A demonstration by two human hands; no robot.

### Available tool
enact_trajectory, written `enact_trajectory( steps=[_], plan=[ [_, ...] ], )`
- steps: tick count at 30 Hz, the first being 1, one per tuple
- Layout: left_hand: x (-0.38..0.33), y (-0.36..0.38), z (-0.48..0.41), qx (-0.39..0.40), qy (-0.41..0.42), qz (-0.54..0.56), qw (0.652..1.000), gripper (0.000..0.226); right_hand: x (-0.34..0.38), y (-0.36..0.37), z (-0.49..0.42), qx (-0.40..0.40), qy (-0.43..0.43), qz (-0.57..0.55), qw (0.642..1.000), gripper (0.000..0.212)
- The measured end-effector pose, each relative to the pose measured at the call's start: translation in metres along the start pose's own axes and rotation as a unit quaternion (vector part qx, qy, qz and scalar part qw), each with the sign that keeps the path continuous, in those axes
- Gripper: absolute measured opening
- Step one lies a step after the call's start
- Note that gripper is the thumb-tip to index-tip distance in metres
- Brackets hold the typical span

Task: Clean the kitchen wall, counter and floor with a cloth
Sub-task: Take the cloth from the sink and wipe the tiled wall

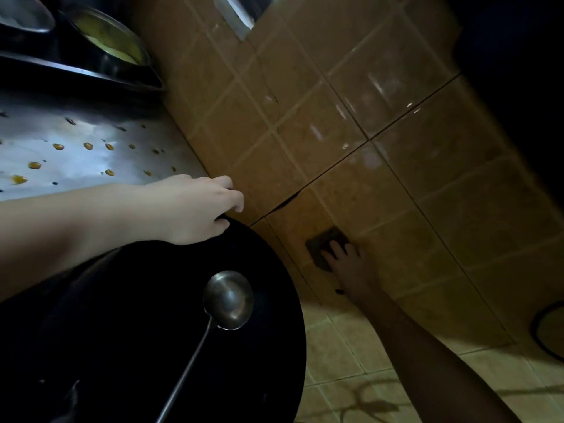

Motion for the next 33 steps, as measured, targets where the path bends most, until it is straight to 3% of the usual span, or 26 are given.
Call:
enact_trajectory(
  steps=[9,21,26,33],
  plan=[
    [0.071,-0.011,0.008,-0.015,-0.029,0.016,0.999,0.033,0.034,-0.068,-0.064,-0.021,0.017,-0.015,1.000,0.096],
    [0.146,-0.029,0.022,0.032,-0.035,0.022,0.999,0.030,0.077,-0.139,-0.140,-0.061,0.002,0.001,0.998,0.098],
    [0.155,-0.028,0.019,0.031,-0.039,0.031,0.998,0.029,0.093,-0.145,-0.156,-0.064,0.009,-0.016,0.998,0.088],
    [0.143,-0.011,0.019,0.049,-0.039,0.057,0.996,0.032,0.120,-0.109,-0.145,-0.048,-0.054,0.018,0.997,0.082]
  ],
)
Point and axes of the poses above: each hand's wrist, its own z-axis away from the middle knuckle, its own y-axis out of the palm, x = y × z, the point moved 10 cm from there along -z, towards the middle knuckle, and after that the axes turned 9 degrees about y, right-handed, at the moved point
